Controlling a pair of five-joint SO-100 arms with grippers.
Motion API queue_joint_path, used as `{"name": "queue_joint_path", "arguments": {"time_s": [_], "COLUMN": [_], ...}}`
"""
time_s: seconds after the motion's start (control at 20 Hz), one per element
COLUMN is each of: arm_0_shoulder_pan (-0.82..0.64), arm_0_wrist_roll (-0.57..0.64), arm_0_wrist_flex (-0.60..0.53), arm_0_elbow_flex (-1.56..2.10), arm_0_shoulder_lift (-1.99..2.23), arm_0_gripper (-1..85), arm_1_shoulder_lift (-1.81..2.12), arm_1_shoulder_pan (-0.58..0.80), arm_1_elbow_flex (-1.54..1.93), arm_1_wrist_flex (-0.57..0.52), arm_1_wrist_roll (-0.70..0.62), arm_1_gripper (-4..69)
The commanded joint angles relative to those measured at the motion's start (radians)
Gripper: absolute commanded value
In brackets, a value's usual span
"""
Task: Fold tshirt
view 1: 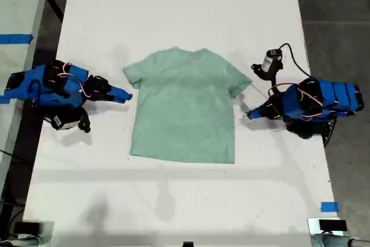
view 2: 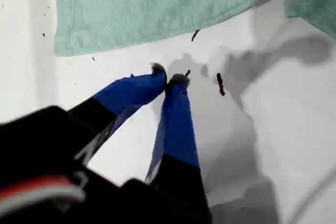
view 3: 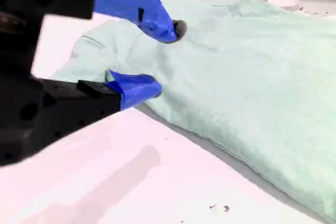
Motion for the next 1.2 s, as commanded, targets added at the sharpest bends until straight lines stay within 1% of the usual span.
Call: {"name": "queue_joint_path", "arguments": {"time_s": [0.0, 0.65, 0.75, 0.85, 0.9, 1.05, 1.1, 1.15], "arm_0_shoulder_pan": [0.049, 0.034, 0.035, 0.046, 0.044, 0.040, 0.048, 0.058], "arm_0_wrist_roll": [-0.015, -0.015, -0.054, -0.092, -0.103, -0.106, -0.106, -0.114], "arm_0_wrist_flex": [-0.005, -0.005, -0.009, -0.052, -0.064, -0.055, -0.055, -0.060], "arm_0_elbow_flex": [0.011, 0.011, 0.006, 0.002, -0.008, -0.077, -0.098, -0.112], "arm_0_shoulder_lift": [0.106, 0.106, 0.106, 0.106, 0.106, 0.075, 0.058, 0.037], "arm_0_gripper": [0.1, 0.2, 0.1, 0.1, 0.1, 0.1, 0.1, 0.1], "arm_1_shoulder_lift": [0.060, 0.060, 0.060, 0.060, 0.060, 0.060, 0.060, 0.060], "arm_1_shoulder_pan": [0.011, 0.011, 0.011, 0.011, 0.011, 0.011, 0.011, 0.026], "arm_1_elbow_flex": [-0.005, -0.005, -0.005, -0.005, -0.005, -0.005, -0.006, -0.006], "arm_1_wrist_flex": [0.021, 0.021, 0.021, 0.021, 0.021, 0.021, 0.023, 0.021], "arm_1_wrist_roll": [-0.008, -0.008, -0.008, -0.008, -0.008, -0.008, 0.020, 0.141], "arm_1_gripper": [4.2, 4.1, 4.1, 4.1, 4.1, 4.1, 3.9, 3.7]}}
